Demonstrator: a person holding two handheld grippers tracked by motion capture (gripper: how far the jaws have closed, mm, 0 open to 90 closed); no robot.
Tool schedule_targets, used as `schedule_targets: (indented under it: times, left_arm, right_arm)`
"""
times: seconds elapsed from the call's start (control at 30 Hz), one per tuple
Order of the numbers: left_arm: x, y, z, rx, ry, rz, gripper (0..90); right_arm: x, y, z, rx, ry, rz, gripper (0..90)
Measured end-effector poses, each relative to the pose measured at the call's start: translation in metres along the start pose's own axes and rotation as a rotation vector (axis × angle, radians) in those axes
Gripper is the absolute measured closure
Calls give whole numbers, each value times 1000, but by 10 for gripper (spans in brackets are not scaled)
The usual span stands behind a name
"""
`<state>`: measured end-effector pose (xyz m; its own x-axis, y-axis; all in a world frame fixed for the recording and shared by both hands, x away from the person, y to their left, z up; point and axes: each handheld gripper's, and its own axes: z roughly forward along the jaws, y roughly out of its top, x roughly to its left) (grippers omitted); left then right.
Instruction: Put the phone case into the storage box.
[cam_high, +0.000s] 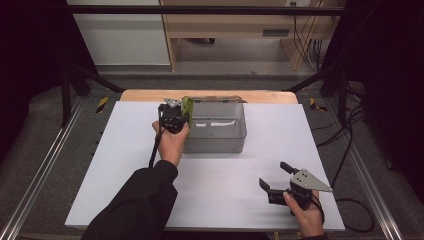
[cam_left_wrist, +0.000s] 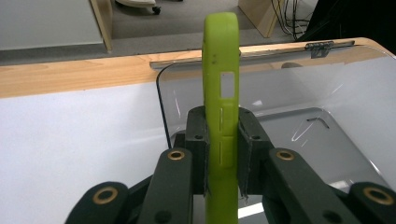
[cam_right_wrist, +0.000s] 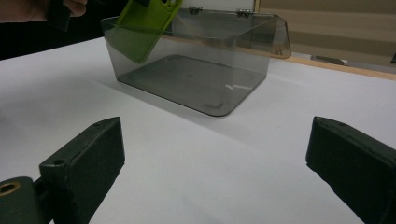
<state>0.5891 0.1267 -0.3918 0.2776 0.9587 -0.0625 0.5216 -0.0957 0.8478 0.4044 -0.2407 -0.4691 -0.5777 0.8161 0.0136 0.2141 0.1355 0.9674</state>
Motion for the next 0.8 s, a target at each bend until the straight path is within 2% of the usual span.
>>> schedule_targets:
  times: [0.17, 0.37, 0.57, 0.8]
  left_arm:
    - [0, -2, 1, 7, -5, -10, 776]
    - [-2, -3, 2, 17, -10, -19, 776]
    - [-3, -4, 4, 24, -17, -29, 776]
    - [-4, -4, 5, 34, -30, -46, 776]
  right_arm:
    - [0, 0, -1, 4, -1, -4, 45]
    - [1, 0, -1, -9, -10, -56, 49]
    - [1, 0, -3, -91, -21, -109, 41]
    - [-5, -1, -6, -138, -28, -99, 39]
